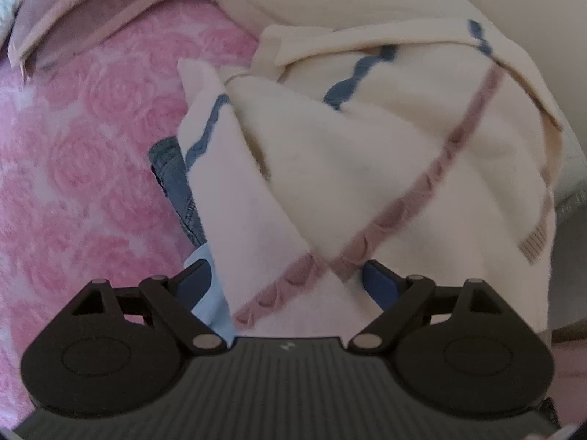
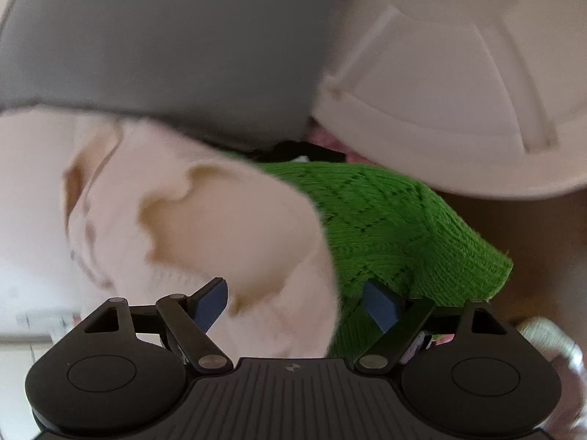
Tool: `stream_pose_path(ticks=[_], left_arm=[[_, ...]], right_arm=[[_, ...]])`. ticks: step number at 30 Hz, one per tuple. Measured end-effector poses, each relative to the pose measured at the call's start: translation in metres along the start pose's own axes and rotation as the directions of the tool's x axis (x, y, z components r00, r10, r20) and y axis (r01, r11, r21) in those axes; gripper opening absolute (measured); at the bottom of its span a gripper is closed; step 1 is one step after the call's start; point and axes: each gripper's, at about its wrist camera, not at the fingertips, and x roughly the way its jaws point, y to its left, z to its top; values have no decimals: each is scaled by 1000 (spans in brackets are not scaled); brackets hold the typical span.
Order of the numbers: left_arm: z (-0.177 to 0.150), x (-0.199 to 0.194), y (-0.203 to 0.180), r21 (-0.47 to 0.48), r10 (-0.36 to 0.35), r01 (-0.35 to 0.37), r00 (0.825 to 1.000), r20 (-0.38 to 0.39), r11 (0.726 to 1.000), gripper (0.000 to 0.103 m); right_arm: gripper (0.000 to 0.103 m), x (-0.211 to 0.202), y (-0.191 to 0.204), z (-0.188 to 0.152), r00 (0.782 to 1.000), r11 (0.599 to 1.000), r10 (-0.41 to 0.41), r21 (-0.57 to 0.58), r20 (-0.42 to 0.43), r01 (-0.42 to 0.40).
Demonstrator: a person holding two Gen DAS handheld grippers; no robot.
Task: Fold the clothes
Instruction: 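Grasp the cream striped towel edges with both grippers and lift it, then carry the cream towel with both grippers and drop it on the bed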
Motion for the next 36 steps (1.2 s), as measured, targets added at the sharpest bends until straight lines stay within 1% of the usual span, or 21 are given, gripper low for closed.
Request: stream_pose_path(ticks=[1, 3, 5, 6, 7, 8, 9, 10, 12, 14, 15, 17, 18, 20, 24, 26, 29, 30, 33, 34, 36], left_arm=[[1, 2, 0, -4, -8, 8, 1000, -4, 1000, 88], [4, 6, 0, -12, -23, 23, 1000, -12, 1000, 84], [7, 11, 1, -20, -39, 39, 999, -20, 999, 68], [8, 13, 1, -24, -47, 47, 999, -24, 999, 63], [10, 15, 1, -28, -55, 54, 998, -28, 998, 49], [11, 17, 1, -32, -63, 62, 998, -31, 998, 38], [13, 19, 1, -36, -71, 70, 997, -35, 997, 31], [14, 21, 1, -40, -79, 77, 996, -39, 996, 23], [15, 15, 3, -32, -88, 87, 996, -33, 996, 18], [14, 1, 8, -30, -100, 100, 995, -22, 995, 11], [13, -7, 11, -28, -106, 105, 994, -12, 994, 11], [12, -26, 16, -24, -114, 114, 993, 24, 993, 10], [12, -36, 19, -22, -117, 118, 992, 46, 993, 10], [12, -58, 24, -16, -122, 124, 988, 90, 992, 8], [11, -109, 35, 9, -106, 107, 973, 207, 994, 4], [9, -137, 45, 17, -89, 88, 956, 280, 996, 4], [7, -170, 68, -16, -81, 91, 937, 340, 996, 4], [4, -178, 78, -31, -75, 92, 933, 352, 995, 4], [-9, -204, 106, -75, -65, 102, 921, 385, 992, 4], [-16, -215, 117, -94, -60, 106, 913, 404, 990, 4], [-35, -240, 142, -140, -36, 110, 893, 450, 984, 4]], right_arm=[[84, 4, -3, 2, 1000, 1000, 0, 29, -4, 0], [84, 10, -7, 3, 1000, 998, 12, 62, -14, -11], [84, 16, -5, 1, 999, 998, 17, 64, -27, -15], [76, 16, -4, 0, 1000, 999, 15, 50, -27, -14], [48, 16, -2, -1, 1000, 999, 12, 35, -28, -11], [34, 13, 2, -2, 1000, 1000, -1, 21, -29, 2], [16, 11, 6, -3, 999, 1000, -14, 6, -29, 14], [13, 8, 11, -4, 999, 1000, -25, -12, -27, 25], [10, -7, 29, -10, 999, 996, -32, -86, -2, 31], [8, -25, 59, -19, 998, 971, -53, -233, 40, 61], [7, -35, 74, -25, 997, 951, -41, -304, 63, 58], [6, -56, 106, -38, 994, 897, 8, -441, 111, 42], [6, -66, 122, -44, 990, 864, 50, -503, 131, 23], [5, -85, 154, -55, 978, 788, 134, -616, 158, -8], [5, -107, 210, -75, 956, 669, 263, -738, 127, -86], [5, -117, 235, -91, 941, 603, 326, -786, 86, -137], [5, -130, 272, -121, 913, 499, 409, -837, 1, -222], [5, -135, 283, -135, 900, 457, 436, -855, -27, -247], [4, -152, 319, -188, 850, 297, 508, -899, -136, -322], [4, -157, 331, -208, 835, 246, 518, -902, -188, -355], [4, -163, 348, -245, 808, 163, 524, -899, -270, -406]])
